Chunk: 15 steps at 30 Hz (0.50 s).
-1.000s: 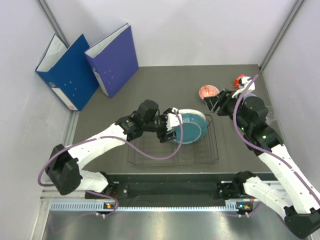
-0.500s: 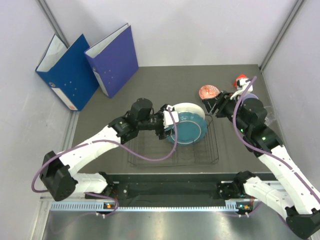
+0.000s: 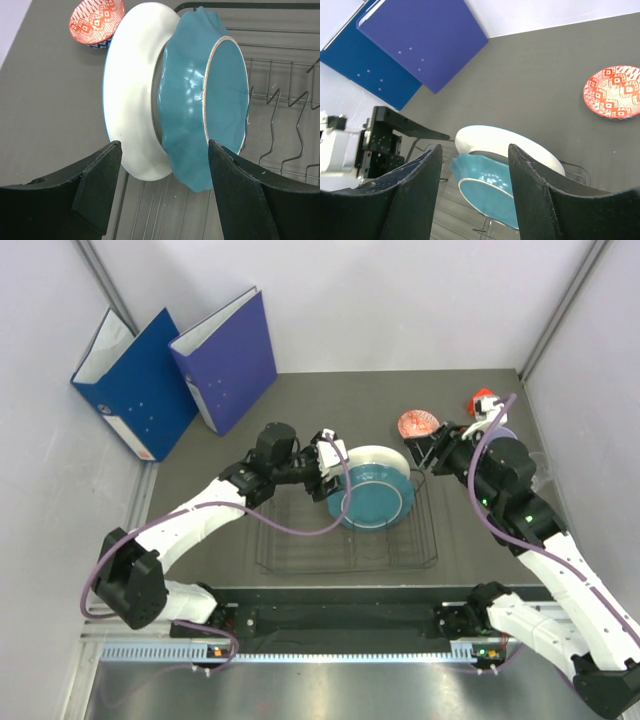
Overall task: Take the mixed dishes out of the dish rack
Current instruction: Pick up the plate from the dish rack.
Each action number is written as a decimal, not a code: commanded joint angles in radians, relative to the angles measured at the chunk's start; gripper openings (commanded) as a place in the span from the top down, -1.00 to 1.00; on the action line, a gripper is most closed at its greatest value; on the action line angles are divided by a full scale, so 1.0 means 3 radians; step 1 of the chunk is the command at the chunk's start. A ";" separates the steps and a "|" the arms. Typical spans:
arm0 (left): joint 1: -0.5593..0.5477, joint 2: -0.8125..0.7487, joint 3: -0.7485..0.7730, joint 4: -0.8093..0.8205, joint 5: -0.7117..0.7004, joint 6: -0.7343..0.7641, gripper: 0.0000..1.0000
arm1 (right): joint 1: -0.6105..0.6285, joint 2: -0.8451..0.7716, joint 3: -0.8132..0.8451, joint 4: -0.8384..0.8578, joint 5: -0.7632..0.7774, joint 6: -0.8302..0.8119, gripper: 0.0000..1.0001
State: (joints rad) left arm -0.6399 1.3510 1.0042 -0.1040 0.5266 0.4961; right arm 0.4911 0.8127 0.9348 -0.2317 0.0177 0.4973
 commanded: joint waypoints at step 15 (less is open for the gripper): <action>0.0062 -0.0044 -0.0116 0.0403 0.0561 -0.0340 -0.44 | 0.0045 -0.0020 -0.0068 0.0149 0.0023 -0.0026 -0.11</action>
State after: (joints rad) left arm -0.6243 1.3914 0.9977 -0.0235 0.6468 0.4084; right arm 0.4950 0.8062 0.9203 -0.2310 0.0254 0.4923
